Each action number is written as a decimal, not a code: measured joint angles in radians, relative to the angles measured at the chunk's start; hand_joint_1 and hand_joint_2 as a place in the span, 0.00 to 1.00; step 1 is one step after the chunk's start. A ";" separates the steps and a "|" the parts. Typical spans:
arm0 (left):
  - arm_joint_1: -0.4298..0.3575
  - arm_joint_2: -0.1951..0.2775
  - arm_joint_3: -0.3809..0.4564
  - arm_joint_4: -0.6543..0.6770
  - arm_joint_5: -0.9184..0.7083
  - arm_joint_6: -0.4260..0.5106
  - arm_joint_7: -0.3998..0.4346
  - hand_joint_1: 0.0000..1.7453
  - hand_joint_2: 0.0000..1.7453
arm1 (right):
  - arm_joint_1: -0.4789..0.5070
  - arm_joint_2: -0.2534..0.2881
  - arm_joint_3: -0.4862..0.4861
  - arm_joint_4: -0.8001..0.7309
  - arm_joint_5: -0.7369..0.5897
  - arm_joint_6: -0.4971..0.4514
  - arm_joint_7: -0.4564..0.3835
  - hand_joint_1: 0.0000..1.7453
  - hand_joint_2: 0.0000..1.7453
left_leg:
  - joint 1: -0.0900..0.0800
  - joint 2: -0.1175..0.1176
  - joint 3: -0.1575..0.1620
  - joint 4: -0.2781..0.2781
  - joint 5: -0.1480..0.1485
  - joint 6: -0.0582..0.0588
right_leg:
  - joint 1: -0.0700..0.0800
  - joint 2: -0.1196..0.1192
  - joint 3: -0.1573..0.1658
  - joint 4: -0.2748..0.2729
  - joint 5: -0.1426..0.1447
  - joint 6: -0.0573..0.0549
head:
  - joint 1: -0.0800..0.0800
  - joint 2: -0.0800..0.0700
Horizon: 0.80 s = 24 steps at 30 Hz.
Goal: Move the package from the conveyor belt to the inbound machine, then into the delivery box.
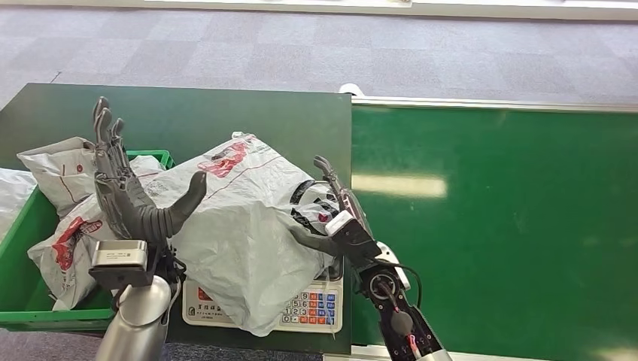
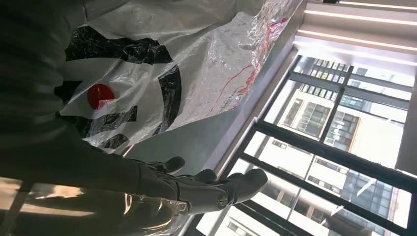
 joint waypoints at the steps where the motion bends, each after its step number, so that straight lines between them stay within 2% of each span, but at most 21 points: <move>1: -0.002 0.000 0.000 -0.002 -0.001 -0.001 0.001 0.00 1.00 | 0.004 -0.002 0.000 -0.011 -0.001 0.001 0.000 0.00 1.00 | 0.000 0.000 0.000 0.000 0.000 0.000 | 0.000 0.000 0.000 0.000 0.000 0.000 | 0.000 0.000; 6: -0.014 0.003 0.002 -0.005 -0.023 -0.020 0.017 0.00 1.00 | 0.026 -0.012 -0.004 -0.066 -0.023 -0.005 -0.017 0.00 1.00 | 0.000 0.000 0.000 0.000 0.000 0.000 | 0.000 0.000 0.000 0.000 0.000 0.000 | 0.000 0.000; 10: -0.038 0.005 0.004 -0.004 -0.101 -0.095 0.099 0.00 1.00 | 0.065 -0.019 -0.019 -0.180 -0.035 -0.051 -0.054 0.00 1.00 | 0.000 0.000 0.000 0.000 0.000 0.000 | 0.000 0.000 0.000 0.000 0.000 0.000 | 0.000 0.000; 14: -0.076 0.007 -0.002 0.027 -0.230 -0.227 0.239 0.00 1.00 | 0.116 -0.023 -0.050 -0.334 -0.015 -0.188 -0.089 0.00 1.00 | 0.000 0.000 0.000 0.000 0.000 0.000 | 0.000 0.000 -0.001 0.000 0.000 0.000 | 0.000 0.000; 19: -0.135 0.012 -0.022 0.167 -0.457 -0.465 0.497 0.00 1.00 | 0.224 -0.035 -0.128 -0.574 -0.024 -0.340 -0.105 0.00 1.00 | 0.000 0.001 0.000 0.000 0.000 0.000 | 0.000 0.001 -0.001 0.000 0.000 0.000 | 0.000 0.000; 21: -0.152 0.014 -0.026 0.240 -0.507 -0.541 0.552 0.00 1.00 | 0.276 -0.039 -0.175 -0.668 -0.021 -0.369 -0.112 0.00 1.00 | 0.000 0.000 0.000 0.000 0.000 0.000 | -0.001 0.001 -0.001 0.000 0.000 0.000 | 0.000 0.000; 24: -0.167 0.018 -0.028 0.348 -0.546 -0.614 0.578 0.00 1.00 | 0.359 -0.038 -0.260 -0.804 0.010 -0.401 -0.134 0.00 1.00 | 0.000 0.000 0.000 0.000 0.000 0.000 | 0.000 0.000 -0.001 0.000 0.000 0.000 | 0.000 0.000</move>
